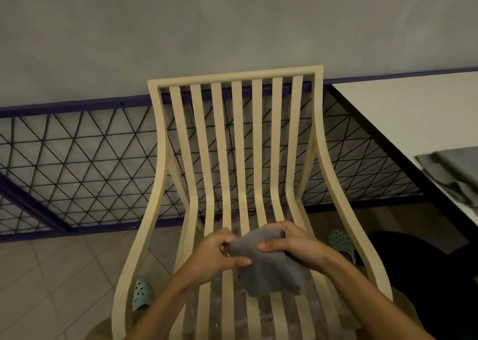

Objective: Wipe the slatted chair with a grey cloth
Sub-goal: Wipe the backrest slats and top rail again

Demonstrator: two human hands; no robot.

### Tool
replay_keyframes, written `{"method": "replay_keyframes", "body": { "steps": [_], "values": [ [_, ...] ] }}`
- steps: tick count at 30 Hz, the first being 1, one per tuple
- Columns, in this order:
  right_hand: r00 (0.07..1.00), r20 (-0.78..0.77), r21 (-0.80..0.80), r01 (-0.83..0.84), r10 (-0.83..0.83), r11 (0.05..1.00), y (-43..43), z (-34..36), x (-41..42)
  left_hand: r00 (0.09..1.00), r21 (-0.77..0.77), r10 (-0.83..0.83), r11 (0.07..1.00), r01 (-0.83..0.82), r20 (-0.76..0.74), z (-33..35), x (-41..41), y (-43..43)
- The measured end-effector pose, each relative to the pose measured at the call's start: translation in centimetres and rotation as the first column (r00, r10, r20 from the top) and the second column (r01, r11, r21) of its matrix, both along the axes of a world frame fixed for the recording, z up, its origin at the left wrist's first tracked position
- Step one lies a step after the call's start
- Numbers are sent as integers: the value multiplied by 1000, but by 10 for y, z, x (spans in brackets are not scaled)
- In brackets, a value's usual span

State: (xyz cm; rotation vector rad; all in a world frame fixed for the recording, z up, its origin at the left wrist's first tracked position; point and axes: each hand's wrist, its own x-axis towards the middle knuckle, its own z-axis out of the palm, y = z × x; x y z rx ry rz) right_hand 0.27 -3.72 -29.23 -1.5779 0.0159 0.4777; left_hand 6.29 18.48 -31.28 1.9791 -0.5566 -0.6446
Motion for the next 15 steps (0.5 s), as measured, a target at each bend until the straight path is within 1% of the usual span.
{"method": "replay_keyframes", "body": {
  "steps": [1,2,3,4,5,6,7,8,9,10,11,12,13,14,15],
  "values": [
    [998,-12,9,61,-61,998,-2,1,-2,1000,-67,31,997,-31,-2,1,-2,-2],
    [988,-3,-14,155,-155,988,-2,2,-3,995,-156,92,983,-98,-44,3,-3,-4],
    [961,16,-76,277,-276,958,-3,0,-2,979,-235,169,953,-192,-113,5,-3,-8],
    [910,53,-170,414,-411,894,-4,-2,-2,949,-270,261,914,-302,-180,7,-2,-11],
    [845,118,-254,534,-522,806,-4,-2,-5,908,-277,353,870,-407,-226,9,-3,-17],
    [789,191,-297,614,-584,732,-3,-2,-8,869,-257,438,834,-488,-228,10,-3,-22],
    [760,238,-299,650,-605,699,-1,-5,-12,837,-230,503,807,-544,-214,12,-4,-27],
    [761,265,-287,648,-592,705,2,-7,-15,818,-204,542,793,-574,-194,15,-2,-33],
    [786,259,-279,617,-561,736,7,-10,-17,807,-186,559,787,-588,-188,18,-1,-39],
    [817,221,-260,576,-533,775,14,-12,-18,809,-185,556,789,-586,-190,20,0,-43],
    [840,151,-206,542,-521,815,20,-12,-13,813,-192,546,792,-579,-200,24,2,-51],
    [851,49,-105,525,-523,845,26,-13,-7,811,-187,543,793,-580,-217,26,3,-58],
    [849,-56,17,526,-525,850,32,-12,-1,813,-172,536,799,-576,-229,28,4,-65],
    [834,-135,117,549,-535,827,34,-11,7,826,-169,508,817,-552,-243,27,6,-73],
    [809,-182,174,586,-559,791,32,-12,14,845,-186,461,836,-516,-271,28,7,-82]
  ]
}}
